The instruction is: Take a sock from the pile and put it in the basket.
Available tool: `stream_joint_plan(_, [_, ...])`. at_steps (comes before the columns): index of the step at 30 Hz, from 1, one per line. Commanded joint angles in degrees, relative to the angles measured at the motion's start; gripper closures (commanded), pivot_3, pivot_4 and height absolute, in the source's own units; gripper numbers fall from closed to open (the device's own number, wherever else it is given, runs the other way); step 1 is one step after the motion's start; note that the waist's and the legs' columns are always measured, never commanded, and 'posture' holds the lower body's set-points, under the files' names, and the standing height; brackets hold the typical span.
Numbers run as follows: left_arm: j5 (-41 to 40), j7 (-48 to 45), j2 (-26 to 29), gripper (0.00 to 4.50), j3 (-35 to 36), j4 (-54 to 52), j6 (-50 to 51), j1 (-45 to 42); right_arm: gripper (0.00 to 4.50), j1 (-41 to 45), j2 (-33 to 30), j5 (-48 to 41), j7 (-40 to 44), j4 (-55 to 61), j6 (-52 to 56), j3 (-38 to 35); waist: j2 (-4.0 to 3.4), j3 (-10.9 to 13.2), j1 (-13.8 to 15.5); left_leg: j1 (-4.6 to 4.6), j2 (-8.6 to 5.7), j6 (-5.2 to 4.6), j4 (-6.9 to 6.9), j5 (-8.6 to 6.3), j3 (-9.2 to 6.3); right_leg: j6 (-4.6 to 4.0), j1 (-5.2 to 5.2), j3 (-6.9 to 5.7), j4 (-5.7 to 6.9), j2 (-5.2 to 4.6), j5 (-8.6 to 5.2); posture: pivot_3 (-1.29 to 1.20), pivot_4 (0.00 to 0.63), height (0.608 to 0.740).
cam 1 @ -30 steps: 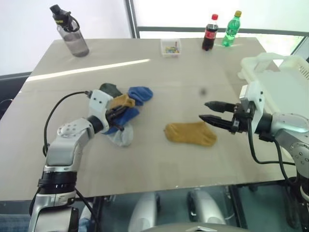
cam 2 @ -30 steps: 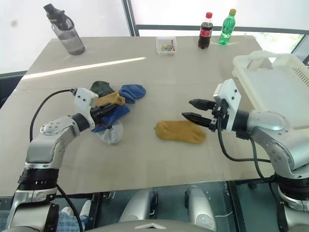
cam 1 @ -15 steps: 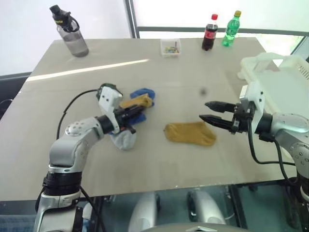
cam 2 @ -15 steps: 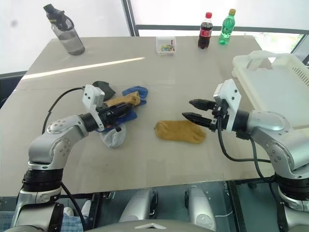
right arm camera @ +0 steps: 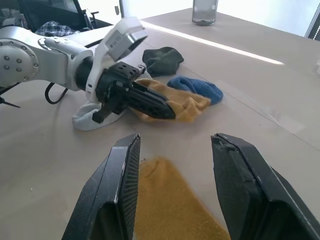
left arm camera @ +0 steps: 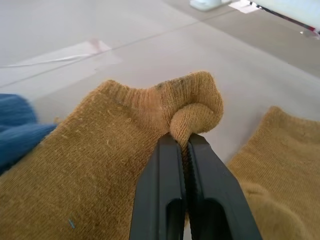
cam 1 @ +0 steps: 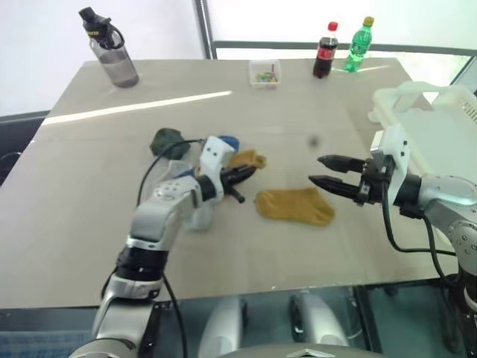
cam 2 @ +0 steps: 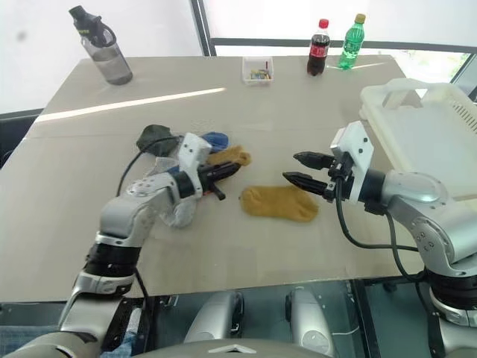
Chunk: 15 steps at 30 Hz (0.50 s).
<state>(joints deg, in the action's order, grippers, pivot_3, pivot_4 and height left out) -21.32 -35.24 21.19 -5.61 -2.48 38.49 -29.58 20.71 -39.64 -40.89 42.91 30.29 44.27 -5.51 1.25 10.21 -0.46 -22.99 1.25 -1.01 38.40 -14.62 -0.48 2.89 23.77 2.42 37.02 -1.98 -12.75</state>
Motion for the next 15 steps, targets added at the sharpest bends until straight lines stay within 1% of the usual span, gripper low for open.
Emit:
stream_joint_plan(1, [2.0, 1.4, -3.8, 4.45, -2.9, 1.9, -1.3, -3.3, 2.2, 0.0, -0.5, -0.4, -0.4, 1.2, -1.3, -1.9, 0.0, 0.0, 0.0, 0.0, 0.0, 0.0, 0.0, 0.0, 0.01, 0.0, 0.0, 0.01, 0.0, 0.0, 0.0, 0.0, 0.15, 0.74])
stream_joint_plan(6, [5.2, 1.7, -9.1, 4.45, -5.8, 9.3, -4.8, -7.8, 2.2, 0.0, -0.6, -0.7, -0.9, 1.6, -1.0, -2.0, 0.0, 0.0, -0.3, 0.0, -0.01, 0.0, 0.0, 0.0, 0.01, 0.0, 0.0, 0.02, 0.0, 0.01, 0.0, 0.0, 0.15, 0.74])
stream_joint_plan(9, [7.1, 1.4, -12.4, 4.45, -7.1, 16.4, -7.8, -12.1, 2.2, -0.4, -0.8, -0.7, -1.1, 1.9, -0.9, -2.2, 0.0, 0.0, -0.1, 0.01, 0.0, -0.01, 0.0, 0.0, -0.01, 0.0, 0.01, 0.02, 0.03, 0.04, 0.0, 0.0, 0.15, 0.74])
stream_joint_plan(15, [8.9, 0.7, -18.5, 4.45, -7.2, 25.4, -11.9, -16.8, 2.2, -0.8, -2.1, 0.9, -2.3, 1.4, -0.3, -1.8, -0.01, 0.0, 0.0, -0.04, -0.03, -0.01, 0.02, 0.0, 0.03, 0.01, 0.0, 0.05, -0.06, 0.03, 0.0, 0.0, 0.15, 0.74])
